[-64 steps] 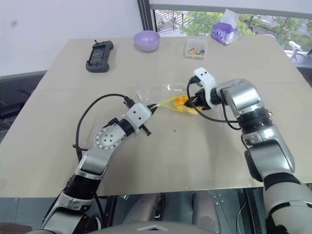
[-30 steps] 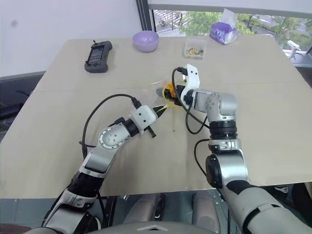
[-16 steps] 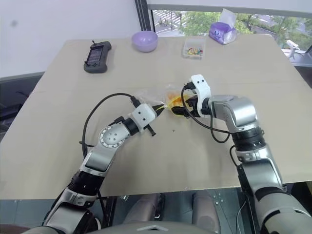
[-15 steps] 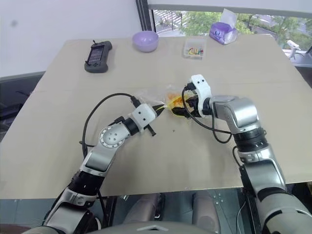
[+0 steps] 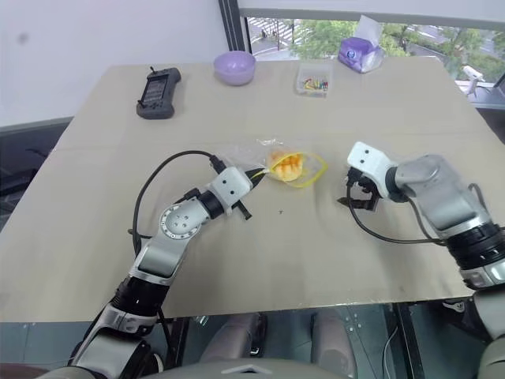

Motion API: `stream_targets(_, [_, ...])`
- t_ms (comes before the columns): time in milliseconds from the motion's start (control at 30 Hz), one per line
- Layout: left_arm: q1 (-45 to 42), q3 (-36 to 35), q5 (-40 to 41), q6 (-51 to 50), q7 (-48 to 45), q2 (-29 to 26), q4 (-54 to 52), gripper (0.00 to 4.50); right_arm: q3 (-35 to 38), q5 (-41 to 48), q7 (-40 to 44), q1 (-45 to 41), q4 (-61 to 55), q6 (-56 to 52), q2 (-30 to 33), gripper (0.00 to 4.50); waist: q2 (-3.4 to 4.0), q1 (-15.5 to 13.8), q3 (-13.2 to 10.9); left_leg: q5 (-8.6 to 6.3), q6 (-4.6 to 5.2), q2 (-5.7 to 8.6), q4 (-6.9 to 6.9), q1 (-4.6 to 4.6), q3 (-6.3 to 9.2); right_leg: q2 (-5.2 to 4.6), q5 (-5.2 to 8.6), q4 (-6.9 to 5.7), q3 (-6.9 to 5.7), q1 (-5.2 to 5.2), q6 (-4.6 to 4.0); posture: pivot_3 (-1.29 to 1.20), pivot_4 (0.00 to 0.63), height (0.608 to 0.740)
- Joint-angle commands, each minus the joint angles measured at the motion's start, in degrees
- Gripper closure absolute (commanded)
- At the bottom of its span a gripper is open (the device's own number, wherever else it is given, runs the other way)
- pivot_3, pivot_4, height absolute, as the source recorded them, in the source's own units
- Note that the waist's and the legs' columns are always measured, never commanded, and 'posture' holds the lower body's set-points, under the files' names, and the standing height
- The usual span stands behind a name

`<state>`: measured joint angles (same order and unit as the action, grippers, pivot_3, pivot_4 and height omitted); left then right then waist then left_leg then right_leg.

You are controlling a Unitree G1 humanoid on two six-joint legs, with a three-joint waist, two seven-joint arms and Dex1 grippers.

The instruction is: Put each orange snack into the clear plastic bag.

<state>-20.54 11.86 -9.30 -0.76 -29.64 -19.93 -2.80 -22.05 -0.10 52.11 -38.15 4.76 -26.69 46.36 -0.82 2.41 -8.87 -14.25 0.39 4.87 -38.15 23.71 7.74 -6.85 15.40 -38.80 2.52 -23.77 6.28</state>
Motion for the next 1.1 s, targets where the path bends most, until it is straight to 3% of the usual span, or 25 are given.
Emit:
stream_targets(33, [-0.51,-0.16,0.37,0.72,0.25,0.04,-1.08,4.50,-0.25,-4.77,-4.59,-2.20,2.07,5.83,-3.93,0.17,-0.01,0.03,0.00,0.00,0.00,0.00,-0.01,0.00,-0.04,-0.01,0.00,0.01,0.05,0.00,0.00,0.00,0.150,0.740])
stream_targets(333, [-0.36,-0.43,0.47,0.41,0.02,-0.29,-1.44,4.50,3.36,-8.11,-8.85,-5.03,8.16,13.69,-9.83,0.17,-0.01,-0.58,-0.01,0.00,0.00,0.03,-0.06,0.07,0.05,-0.07,0.00,0.05,0.00,0.02,0.00,0.00,0.150,0.740])
stream_targets(367, [-0.33,-0.46,0.48,0.40,0.02,-0.31,-1.46,4.50,3.47,-8.23,-8.65,-5.07,8.34,15.09,-9.85,0.72,-0.01,-0.56,-0.01,0.00,0.00,0.03,-0.06,0.07,0.05,-0.07,0.00,0.06,0.00,0.02,0.00,0.00,0.150,0.740])
stream_targets(400, [-0.31,-0.48,0.48,0.40,0.03,-0.33,-1.48,4.50,3.52,-8.23,-8.26,-5.02,8.38,15.86,-9.79,0.83,-0.01,-0.53,-0.01,0.00,0.00,0.03,-0.06,0.07,0.05,-0.07,0.00,0.06,0.00,0.02,0.00,0.00,0.150,0.740])
stream_targets(500, [-0.30,-0.51,0.47,0.37,0.07,-0.34,-1.52,4.50,3.20,-8.74,-7.18,-4.65,8.47,17.98,-9.33,2.33,-0.01,-0.47,-0.01,0.00,0.00,0.04,-0.05,0.07,0.05,-0.07,0.00,0.05,0.00,0.02,0.00,0.00,0.150,0.740])
stream_targets(567, [-0.24,-0.52,0.47,0.36,0.08,-0.35,-1.54,4.50,3.32,-8.84,-6.86,-4.43,8.55,18.44,-9.52,2.96,-0.01,-0.39,-0.01,0.00,0.00,0.04,-0.05,0.07,0.05,-0.07,0.00,0.05,0.00,0.02,0.00,0.00,0.150,0.740])
stream_targets(633, [-0.19,-0.51,0.44,0.34,0.10,-0.36,-1.60,4.50,3.36,-8.94,-6.56,-4.24,8.60,18.66,-9.71,4.03,-0.01,-0.30,-0.01,0.00,0.00,0.04,-0.05,0.06,0.04,-0.07,0.00,0.05,0.00,0.02,0.00,0.00,0.150,0.740])
stream_targets(667, [-0.18,-0.53,0.45,0.33,0.10,-0.37,-1.61,4.50,3.36,-9.03,-6.45,-4.19,8.62,18.75,-9.75,4.35,-0.01,-0.28,-0.01,0.00,0.00,0.04,-0.05,0.06,0.05,-0.06,0.00,0.05,0.00,0.02,0.00,0.00,0.150,0.740])
stream_targets(967, [-0.61,-1.13,0.24,0.54,0.80,-0.66,-1.40,4.50,3.93,-11.04,-7.84,-5.21,9.85,19.52,-9.97,4.43,-0.01,-0.29,-0.01,0.00,0.00,0.04,-0.05,0.06,0.05,-0.06,0.00,0.05,0.00,0.02,0.00,0.00,0.150,0.740])
stream_targets(1100, [-4.43,-4.13,-0.37,1.51,5.44,-0.17,0.99,4.50,6.20,-12.27,-10.07,-8.32,12.21,20.25,-8.81,4.43,-0.01,-0.38,-0.01,0.00,0.00,0.04,-0.05,0.07,0.05,-0.07,0.00,0.03,0.00,0.01,0.00,0.00,0.150,0.740])
